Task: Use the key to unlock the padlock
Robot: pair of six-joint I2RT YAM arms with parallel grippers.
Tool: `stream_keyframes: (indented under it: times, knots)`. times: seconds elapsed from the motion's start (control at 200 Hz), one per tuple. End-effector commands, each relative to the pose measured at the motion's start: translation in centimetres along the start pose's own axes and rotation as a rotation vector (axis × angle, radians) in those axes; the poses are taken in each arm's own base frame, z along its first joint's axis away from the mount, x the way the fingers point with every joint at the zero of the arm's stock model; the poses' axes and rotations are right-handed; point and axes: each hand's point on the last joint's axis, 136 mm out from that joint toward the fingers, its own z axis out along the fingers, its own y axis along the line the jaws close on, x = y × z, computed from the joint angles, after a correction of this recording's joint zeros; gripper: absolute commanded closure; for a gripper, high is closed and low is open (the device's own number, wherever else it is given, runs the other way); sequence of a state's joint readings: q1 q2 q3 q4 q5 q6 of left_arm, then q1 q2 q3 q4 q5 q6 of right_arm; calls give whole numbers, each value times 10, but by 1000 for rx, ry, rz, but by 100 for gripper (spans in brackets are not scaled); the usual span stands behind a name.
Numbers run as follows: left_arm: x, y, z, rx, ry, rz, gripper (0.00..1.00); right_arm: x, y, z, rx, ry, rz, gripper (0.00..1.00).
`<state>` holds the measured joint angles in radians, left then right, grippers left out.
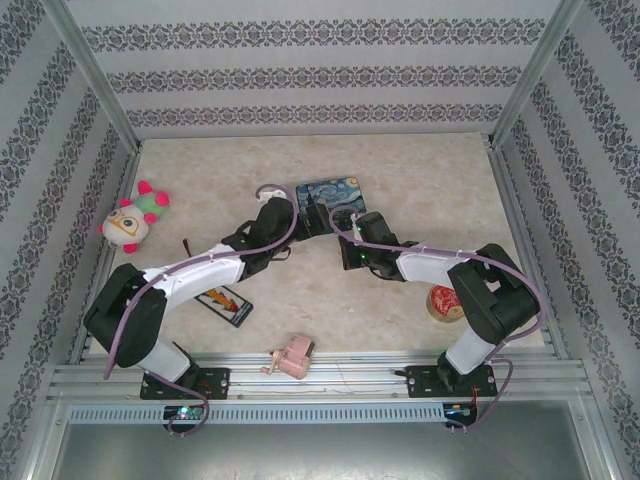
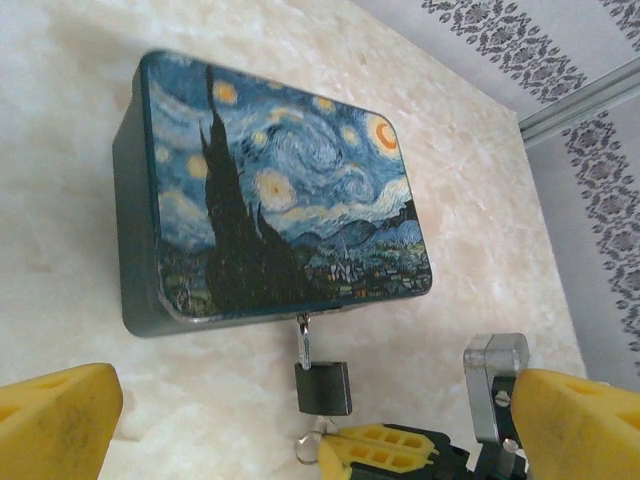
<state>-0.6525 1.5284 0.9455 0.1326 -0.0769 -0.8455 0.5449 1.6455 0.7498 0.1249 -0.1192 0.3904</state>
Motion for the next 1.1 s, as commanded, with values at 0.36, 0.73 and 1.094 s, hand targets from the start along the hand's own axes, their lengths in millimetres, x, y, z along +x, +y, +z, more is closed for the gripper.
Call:
stream_keyframes:
  times: [0.36,0.73,1.094]
  knots:
    - [-21,27,32,-133,16,273,1,2,-19,4,94,13,-28,94]
    - [-20,45,55,-172,3,321,1,4,-18,13,94,34,-24,84]
    - [-14,60,67,-200,36,309,1,1,-21,6,103,17,25,71]
